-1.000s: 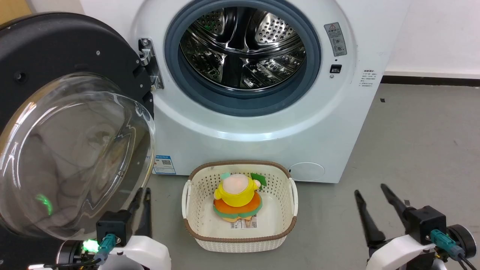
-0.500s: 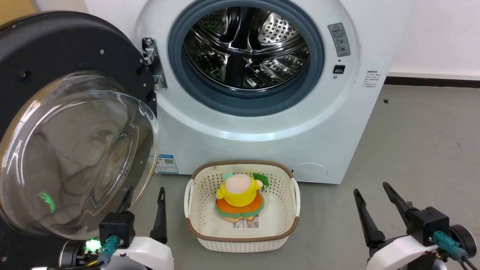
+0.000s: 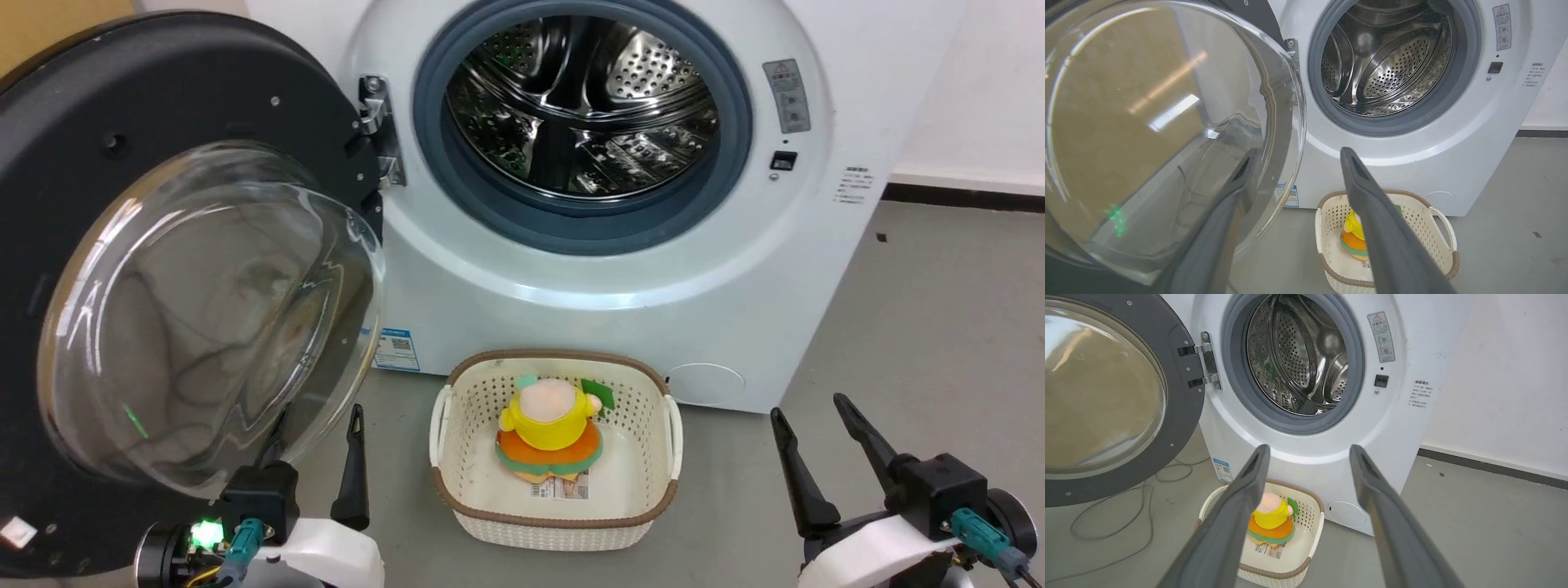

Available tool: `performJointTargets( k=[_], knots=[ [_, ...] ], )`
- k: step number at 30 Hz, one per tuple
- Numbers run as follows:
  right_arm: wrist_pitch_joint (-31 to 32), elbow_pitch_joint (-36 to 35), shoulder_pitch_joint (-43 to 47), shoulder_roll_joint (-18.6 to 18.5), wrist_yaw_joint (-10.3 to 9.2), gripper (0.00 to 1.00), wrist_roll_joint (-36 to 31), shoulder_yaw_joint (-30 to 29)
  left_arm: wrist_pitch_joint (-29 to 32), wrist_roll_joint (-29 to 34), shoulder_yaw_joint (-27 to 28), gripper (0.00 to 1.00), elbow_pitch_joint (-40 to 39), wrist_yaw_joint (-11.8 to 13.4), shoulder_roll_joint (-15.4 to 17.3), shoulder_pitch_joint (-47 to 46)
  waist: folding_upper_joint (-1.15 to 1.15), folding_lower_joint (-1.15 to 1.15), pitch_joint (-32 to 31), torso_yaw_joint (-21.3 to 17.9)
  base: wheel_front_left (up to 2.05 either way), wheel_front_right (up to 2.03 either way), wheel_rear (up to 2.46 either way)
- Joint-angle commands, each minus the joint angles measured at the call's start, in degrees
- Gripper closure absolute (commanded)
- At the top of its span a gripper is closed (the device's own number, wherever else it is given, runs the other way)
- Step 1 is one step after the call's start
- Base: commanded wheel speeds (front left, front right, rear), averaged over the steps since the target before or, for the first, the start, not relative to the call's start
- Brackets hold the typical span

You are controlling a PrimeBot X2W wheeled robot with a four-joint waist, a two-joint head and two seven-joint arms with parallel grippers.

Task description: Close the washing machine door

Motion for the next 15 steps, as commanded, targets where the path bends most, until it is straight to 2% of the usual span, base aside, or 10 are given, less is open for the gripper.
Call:
performJointTargets(
  k=[1, 15],
  knots=[
    [-0.60, -0.16, 0.62, -0.38, 0.01, 0.00, 0.64, 0.18, -0.56, -0.25, -0.20, 0.00, 0.11, 0.51, 0.15, 0.13, 0.00, 0.00, -0.03, 0.52, 0.00, 0.00, 0.00],
    [-2.27, -0.37, 1.27, -0.87, 0.02, 0.00, 1.96, 0.54, -2.24, -0.39, -1.08, 0.00, -0.03, 1.62, 0.27, 0.35, 0.00, 0.00, -0.20, 5.03, 0.00, 0.00, 0.00]
  ],
)
